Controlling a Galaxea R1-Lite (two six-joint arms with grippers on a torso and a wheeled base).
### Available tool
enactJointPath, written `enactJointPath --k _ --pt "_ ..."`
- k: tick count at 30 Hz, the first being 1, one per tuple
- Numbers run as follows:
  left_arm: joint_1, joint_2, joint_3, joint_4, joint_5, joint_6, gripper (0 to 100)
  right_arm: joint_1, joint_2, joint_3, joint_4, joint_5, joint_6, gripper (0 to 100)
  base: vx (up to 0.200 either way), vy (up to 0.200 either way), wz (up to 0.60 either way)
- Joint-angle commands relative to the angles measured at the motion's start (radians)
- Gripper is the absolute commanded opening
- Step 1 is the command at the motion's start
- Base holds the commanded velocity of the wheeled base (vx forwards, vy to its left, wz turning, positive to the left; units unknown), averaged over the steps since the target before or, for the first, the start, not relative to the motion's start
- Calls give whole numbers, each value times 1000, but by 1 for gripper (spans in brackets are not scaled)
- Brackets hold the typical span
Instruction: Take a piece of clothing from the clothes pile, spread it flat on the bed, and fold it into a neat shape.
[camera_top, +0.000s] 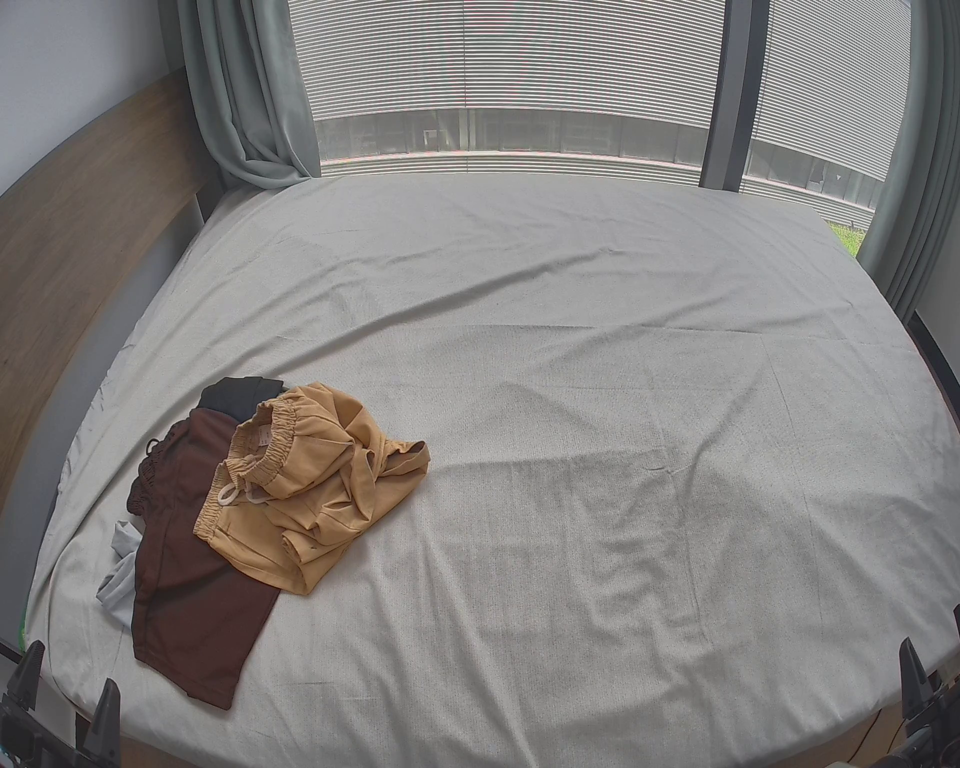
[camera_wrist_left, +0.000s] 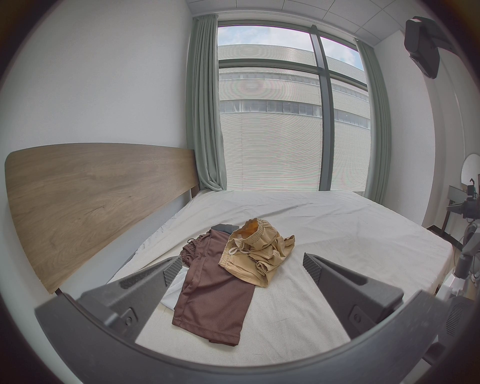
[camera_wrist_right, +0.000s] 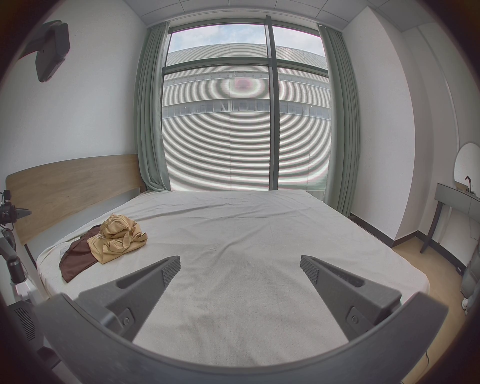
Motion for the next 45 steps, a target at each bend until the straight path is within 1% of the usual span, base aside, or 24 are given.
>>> enactJointPath --k 1,10,11,12,14,15,19,25,30,33,34,36,39,42,45 --pt "0 -15 18 -1 0 0 100 0 -12 15 0 0 0 100 0 0 0" --pt "0 -15 18 -16 -12 0 100 0 -12 15 0 0 1 100 0 0 0" --pt "2 -16 -1 -50 -24 -15 100 0 -12 15 0 0 0 100 0 0 0" --pt "8 1 -48 -107 -44 -21 100 0 -12 15 0 0 1 100 0 0 0" --pt "10 71 -153 -171 -75 -37 100 0 -12 15 0 0 0 100 0 0 0" --pt "10 103 -174 -170 -83 -40 100 0 -12 15 0 0 0 100 0 0 0" --pt "-20 166 -146 -130 -106 -43 100 3 -13 15 0 0 1 100 0 0 0" --pt "-84 228 -148 -124 -115 -129 100 0 -12 15 0 0 0 100 0 0 0" --pt "-106 311 -157 -135 -118 -164 100 0 -13 15 0 0 1 100 0 0 0" --pt "-133 344 -162 -136 -139 -170 100 3 -13 15 0 0 1 100 0 0 0" --pt "-156 370 -168 -145 -147 -170 100 3 -13 15 0 0 1 100 0 0 0" --pt "-165 415 -185 -168 -149 -190 100 3 -13 15 0 0 1 100 0 0 0" --pt "-164 501 -206 -231 -153 -262 100 3 -13 15 0 0 1 100 0 0 0" --pt "-164 531 -206 -263 -156 -268 100 3 -13 15 0 0 1 100 0 0 0" --pt "-164 602 -219 -319 -159 -272 100 3 -13 15 0 0 1 100 0 0 0"
